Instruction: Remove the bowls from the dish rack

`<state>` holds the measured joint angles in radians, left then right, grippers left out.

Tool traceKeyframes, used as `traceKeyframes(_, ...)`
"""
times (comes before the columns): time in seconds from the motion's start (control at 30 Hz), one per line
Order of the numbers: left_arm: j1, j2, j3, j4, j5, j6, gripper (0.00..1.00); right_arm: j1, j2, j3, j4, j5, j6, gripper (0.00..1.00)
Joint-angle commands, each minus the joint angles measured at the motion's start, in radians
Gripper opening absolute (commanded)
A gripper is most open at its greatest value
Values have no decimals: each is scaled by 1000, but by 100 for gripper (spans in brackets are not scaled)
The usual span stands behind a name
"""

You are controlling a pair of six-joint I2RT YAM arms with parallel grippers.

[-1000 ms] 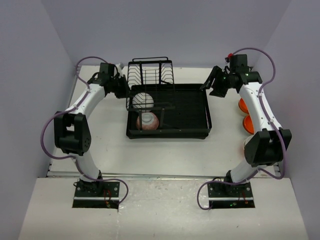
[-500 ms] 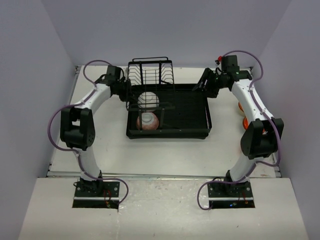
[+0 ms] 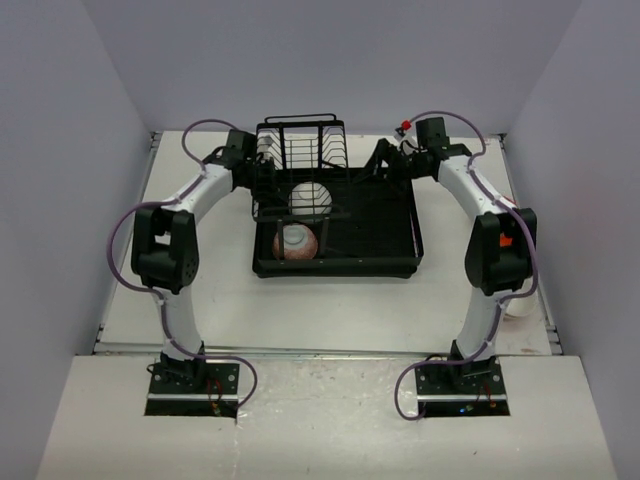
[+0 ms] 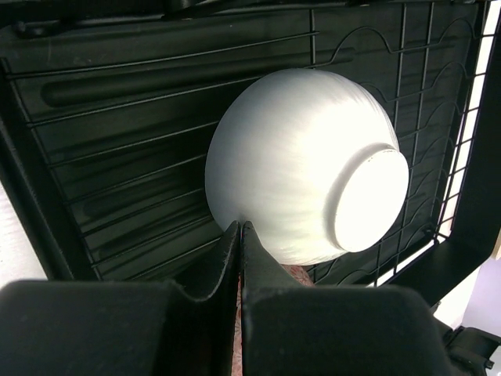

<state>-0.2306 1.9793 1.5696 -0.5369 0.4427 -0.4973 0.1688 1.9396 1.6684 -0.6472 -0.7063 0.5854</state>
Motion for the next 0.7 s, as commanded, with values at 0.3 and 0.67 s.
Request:
traceKeyframes(0.3,-26,35,72,5,36,-20,0,73,186,83,241,-277,126,87)
traceKeyframes(0.67,-35,47,99,-21,25,-15,0,132,252,70,357,-226,209,87)
